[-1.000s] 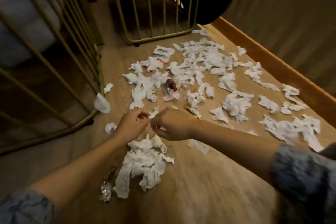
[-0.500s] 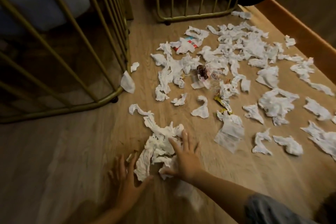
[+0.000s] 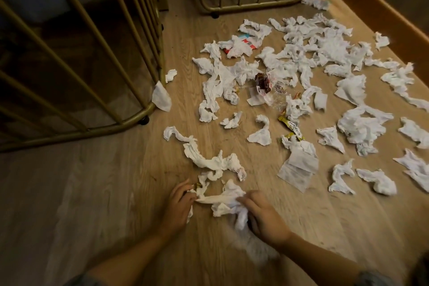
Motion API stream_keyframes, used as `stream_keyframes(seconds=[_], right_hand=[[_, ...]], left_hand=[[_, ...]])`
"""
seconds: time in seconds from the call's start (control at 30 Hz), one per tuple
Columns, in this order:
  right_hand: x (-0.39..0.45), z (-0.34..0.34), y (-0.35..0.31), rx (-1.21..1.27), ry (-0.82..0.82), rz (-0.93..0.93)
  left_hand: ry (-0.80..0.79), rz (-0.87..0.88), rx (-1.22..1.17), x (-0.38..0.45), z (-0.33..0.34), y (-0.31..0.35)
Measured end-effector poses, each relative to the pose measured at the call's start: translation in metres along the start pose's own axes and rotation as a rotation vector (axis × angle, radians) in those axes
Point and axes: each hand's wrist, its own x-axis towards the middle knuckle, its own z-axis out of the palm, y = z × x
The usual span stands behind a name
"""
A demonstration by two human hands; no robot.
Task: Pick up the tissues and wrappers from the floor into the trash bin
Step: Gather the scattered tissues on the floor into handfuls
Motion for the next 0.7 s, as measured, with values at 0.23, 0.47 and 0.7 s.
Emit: stream_keyframes(seconds=[0.23,0.47,0.7], right_hand=[[0.060,-0.037,-0.004,0.132,0.387,0.244],[0.103,-0.018,-0.012,0.066,0.381,0.416],[0.070,0.011,-0.010,-0.174,0.117,0.239]], left_hand=[[0.391,-0.539,-0.315,0.049,-0.028,0.014],[0.440,-0.390,-0.134,0.132,-0.040,-0.005],[0.117,-0.391,-0.102,0.135,0.001,-0.014]])
